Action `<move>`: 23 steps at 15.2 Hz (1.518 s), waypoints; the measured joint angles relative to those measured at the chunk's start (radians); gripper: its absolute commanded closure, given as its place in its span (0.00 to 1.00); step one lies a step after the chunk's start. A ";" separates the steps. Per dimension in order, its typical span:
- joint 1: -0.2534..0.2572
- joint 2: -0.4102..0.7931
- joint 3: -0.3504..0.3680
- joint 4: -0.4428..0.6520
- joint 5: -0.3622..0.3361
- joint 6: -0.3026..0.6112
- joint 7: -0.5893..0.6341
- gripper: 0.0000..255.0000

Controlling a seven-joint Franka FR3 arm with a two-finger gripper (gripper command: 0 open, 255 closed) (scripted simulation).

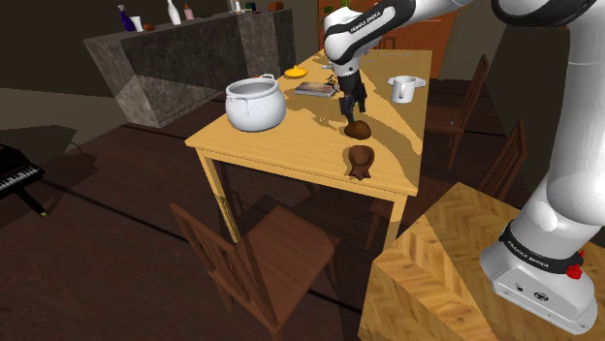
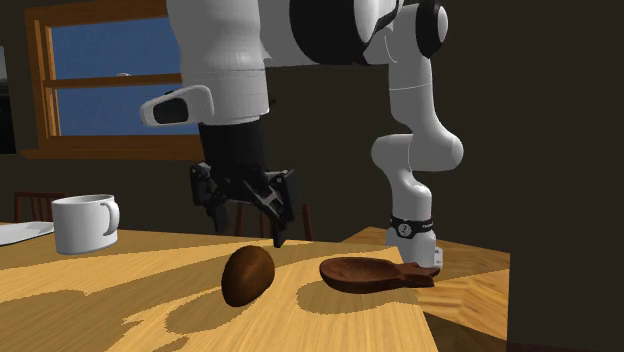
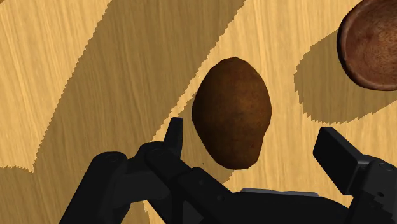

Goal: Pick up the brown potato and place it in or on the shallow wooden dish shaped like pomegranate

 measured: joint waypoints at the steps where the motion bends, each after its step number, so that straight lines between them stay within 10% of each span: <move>1: 0.001 0.042 0.002 0.039 -0.004 0.001 -0.007 0.00; 16: -0.003 0.116 0.001 0.015 -0.015 0.092 -0.015 0.00; 17: -0.003 0.116 0.001 0.015 -0.015 0.092 -0.015 1.00; 23: -0.003 0.116 0.001 0.015 -0.015 0.092 -0.015 1.00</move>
